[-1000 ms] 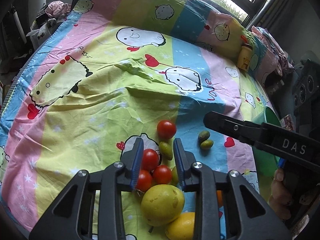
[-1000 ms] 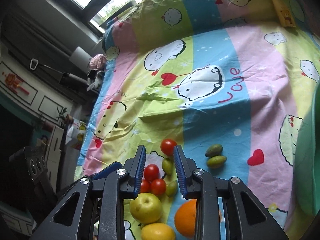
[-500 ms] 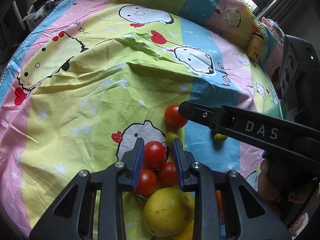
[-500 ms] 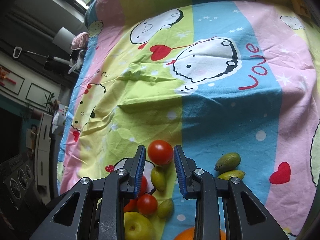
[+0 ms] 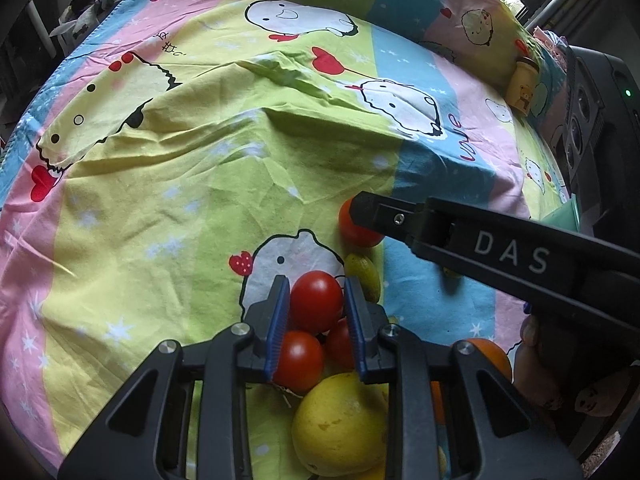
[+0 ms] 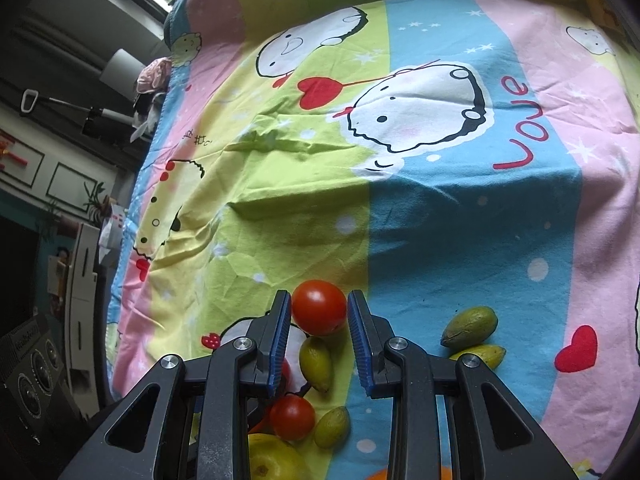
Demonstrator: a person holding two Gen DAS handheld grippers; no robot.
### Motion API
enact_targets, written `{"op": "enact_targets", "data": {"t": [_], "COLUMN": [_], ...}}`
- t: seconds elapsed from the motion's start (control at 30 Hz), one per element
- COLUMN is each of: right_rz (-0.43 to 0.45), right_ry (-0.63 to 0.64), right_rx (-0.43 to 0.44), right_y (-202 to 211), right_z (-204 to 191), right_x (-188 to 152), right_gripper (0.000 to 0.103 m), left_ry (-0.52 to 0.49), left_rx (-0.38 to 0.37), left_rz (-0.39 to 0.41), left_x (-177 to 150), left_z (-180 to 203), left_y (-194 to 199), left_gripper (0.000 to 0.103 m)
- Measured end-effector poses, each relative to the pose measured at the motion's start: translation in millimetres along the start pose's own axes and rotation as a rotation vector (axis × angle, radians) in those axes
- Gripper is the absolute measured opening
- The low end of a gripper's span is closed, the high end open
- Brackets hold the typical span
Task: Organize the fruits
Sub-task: 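Close the left gripper on a red cherry tomato while the right gripper grasps another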
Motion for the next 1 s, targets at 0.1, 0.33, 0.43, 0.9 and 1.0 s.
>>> {"op": "enact_targets", "data": {"t": [0.1, 0.33, 0.43, 0.9, 1.0], "right_rz": [0.001, 0.0, 0.003, -0.004, 0.01], "right_ry": [-0.001, -0.01, -0.004, -0.003, 0.002], "right_rx": [0.001, 0.008, 0.005, 0.018, 0.0], "right_y": [-1, -4, -4, -11, -7], "right_z": [0, 0, -1, -5, -3], "right_x": [0, 0, -1, -6, -5], "right_gripper": [0.032, 0.032, 0.032, 0.032, 0.032], "left_ry": [0.002, 0.006, 0.011, 0.011, 0.01], "left_rx": [-0.003, -0.007, -0.014, -0.018, -0.02], "left_rz": [0.001, -0.01, -0.015, -0.003, -0.004], "left_x": [0, -3, -3, -5, -5], "left_z": [0, 1, 2, 6, 8], "left_y": [-1, -5, -7, -6, -6], "left_gripper": [0.026, 0.028, 0.028, 0.028, 0.028]}}
Point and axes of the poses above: each gripper's, at about its wrist camera, not at the fingertips, and y roughly against the way its jaws point, z to its right, x to its top, the point moved 7 cm from there along -y, roughly the way its jaws point, and after that the axes turned 11 degrees about z, right-handed, at the moved point
